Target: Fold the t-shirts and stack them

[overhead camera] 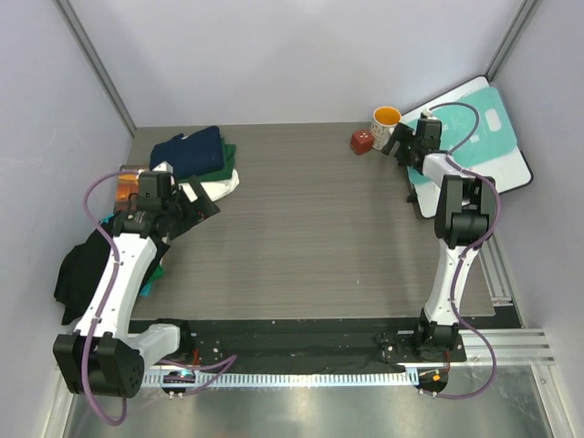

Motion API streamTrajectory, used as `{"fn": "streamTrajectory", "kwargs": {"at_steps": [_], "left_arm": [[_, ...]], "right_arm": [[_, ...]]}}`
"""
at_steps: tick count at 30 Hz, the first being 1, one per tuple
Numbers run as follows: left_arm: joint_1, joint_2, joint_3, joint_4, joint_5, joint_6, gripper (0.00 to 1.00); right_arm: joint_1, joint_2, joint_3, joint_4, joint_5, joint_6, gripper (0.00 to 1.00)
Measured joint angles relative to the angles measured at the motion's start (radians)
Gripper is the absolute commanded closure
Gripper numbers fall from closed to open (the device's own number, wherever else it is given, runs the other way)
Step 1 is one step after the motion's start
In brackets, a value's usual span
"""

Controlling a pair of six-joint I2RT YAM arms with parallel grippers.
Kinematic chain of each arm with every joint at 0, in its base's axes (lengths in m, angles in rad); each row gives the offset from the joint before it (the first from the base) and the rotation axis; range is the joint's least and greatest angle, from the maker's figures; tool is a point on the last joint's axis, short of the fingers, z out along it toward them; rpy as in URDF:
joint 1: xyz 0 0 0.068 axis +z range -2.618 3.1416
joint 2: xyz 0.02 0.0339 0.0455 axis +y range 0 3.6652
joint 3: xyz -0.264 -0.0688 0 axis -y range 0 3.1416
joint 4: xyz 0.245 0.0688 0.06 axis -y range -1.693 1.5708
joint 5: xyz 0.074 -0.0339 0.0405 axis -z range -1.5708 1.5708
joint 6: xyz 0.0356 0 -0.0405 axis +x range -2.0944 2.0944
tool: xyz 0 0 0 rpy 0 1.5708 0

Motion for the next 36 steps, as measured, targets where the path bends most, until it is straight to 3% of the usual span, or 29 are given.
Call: {"fn": "streamTrajectory", "kwargs": {"at_steps": [14,24,31,36], "left_arm": [[0.000,0.044,-0.013,0.012,0.021,-0.004,0.02],[0.000,0.076,-0.023,0.028,0.042,-0.005,0.02],[0.000,0.077,-0.028,0.040,0.051,-0.018,0.03],[0.000,0.077,-0.031,0.043,0.056,-0.022,0.03]], "right_arm": [[0.040,0.125,0.179,-0.011,0.021,-0.063,0.03],[0.065,0.120,0.167,-0.022,0.125,-0.112,0.03],[0.075,0.011,0.023,-0.008,0.227,-0.147,0.02],[0.055,0.004,0.024,0.008,0.218,-0.149,0.02]]}}
